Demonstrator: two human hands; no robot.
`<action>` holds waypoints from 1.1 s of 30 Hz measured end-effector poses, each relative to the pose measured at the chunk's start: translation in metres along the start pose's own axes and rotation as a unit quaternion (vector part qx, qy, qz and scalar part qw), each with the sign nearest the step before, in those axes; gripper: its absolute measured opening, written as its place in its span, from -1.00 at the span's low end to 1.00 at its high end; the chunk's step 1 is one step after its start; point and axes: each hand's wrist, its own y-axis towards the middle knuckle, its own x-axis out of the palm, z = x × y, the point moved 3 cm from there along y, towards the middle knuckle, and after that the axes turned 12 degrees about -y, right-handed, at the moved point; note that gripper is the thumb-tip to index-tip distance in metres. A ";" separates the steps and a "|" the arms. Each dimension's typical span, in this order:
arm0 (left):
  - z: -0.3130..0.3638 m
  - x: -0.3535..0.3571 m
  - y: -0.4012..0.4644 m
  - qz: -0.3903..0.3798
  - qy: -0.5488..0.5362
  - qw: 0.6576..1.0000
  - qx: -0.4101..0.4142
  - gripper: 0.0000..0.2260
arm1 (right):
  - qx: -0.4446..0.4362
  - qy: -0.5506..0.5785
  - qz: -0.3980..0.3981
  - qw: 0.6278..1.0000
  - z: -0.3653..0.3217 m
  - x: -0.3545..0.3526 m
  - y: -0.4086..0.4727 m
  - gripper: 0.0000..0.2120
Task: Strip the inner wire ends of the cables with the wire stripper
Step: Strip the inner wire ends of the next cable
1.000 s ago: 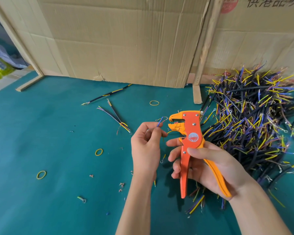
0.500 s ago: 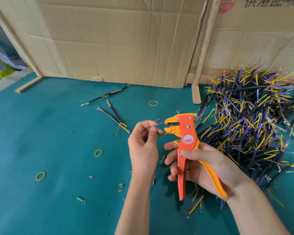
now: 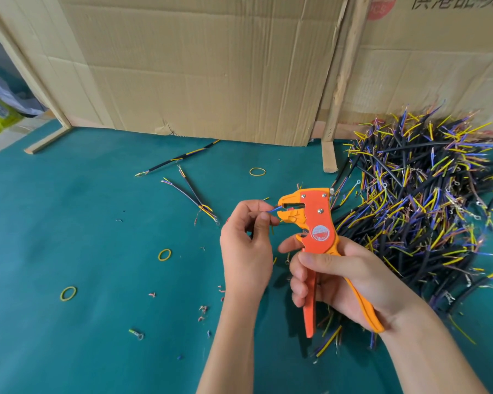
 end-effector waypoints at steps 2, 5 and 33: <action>0.000 0.000 0.000 0.004 0.013 1.000 0.004 -0.75 | 0.003 -0.001 0.001 1.000 0.001 0.000 0.001 -0.65; 0.002 -0.001 -0.001 0.016 0.034 0.999 0.010 -0.74 | 0.003 -0.011 0.009 1.000 0.002 0.000 0.002 -0.66; 0.013 0.004 -0.006 0.042 0.080 0.995 0.044 -0.77 | -0.004 0.005 -0.008 1.000 0.005 -0.002 0.004 -0.69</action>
